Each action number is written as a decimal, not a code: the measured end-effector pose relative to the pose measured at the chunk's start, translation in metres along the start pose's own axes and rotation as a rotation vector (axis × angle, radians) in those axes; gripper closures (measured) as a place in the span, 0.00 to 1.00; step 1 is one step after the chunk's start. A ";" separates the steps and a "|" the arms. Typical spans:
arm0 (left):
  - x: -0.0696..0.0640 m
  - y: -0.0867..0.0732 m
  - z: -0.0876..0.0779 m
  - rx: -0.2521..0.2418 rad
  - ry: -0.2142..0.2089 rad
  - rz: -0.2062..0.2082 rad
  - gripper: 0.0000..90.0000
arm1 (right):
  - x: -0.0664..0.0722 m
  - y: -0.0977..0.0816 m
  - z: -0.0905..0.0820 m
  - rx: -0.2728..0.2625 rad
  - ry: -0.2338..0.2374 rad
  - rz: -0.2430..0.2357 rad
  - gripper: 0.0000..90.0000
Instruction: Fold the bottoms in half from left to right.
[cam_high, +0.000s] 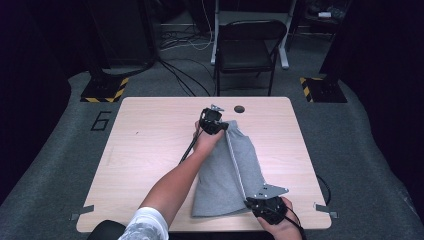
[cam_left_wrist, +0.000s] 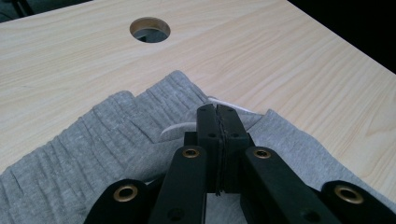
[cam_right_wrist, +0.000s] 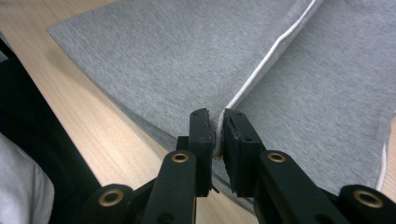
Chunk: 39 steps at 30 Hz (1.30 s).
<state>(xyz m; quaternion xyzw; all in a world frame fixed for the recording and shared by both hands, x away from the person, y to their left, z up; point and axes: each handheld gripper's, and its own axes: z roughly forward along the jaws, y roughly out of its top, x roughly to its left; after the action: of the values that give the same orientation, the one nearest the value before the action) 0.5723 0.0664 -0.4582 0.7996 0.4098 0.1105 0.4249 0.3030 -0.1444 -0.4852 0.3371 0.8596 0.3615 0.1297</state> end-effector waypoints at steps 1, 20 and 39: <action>0.000 0.000 0.000 -0.002 0.001 -0.002 0.99 | 0.000 0.000 0.000 0.000 -0.001 -0.012 0.90; 0.005 -0.005 -0.006 0.011 -0.010 -0.014 0.82 | -0.003 -0.004 0.001 0.022 -0.018 0.015 0.86; 0.030 -0.031 -0.038 0.015 0.073 -0.045 0.57 | -0.011 -0.005 0.004 0.012 -0.076 0.040 0.62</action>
<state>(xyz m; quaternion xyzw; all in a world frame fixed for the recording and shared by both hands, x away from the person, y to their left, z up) 0.5542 0.1208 -0.4633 0.7888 0.4438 0.1267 0.4059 0.3102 -0.1519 -0.4914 0.3686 0.8493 0.3456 0.1530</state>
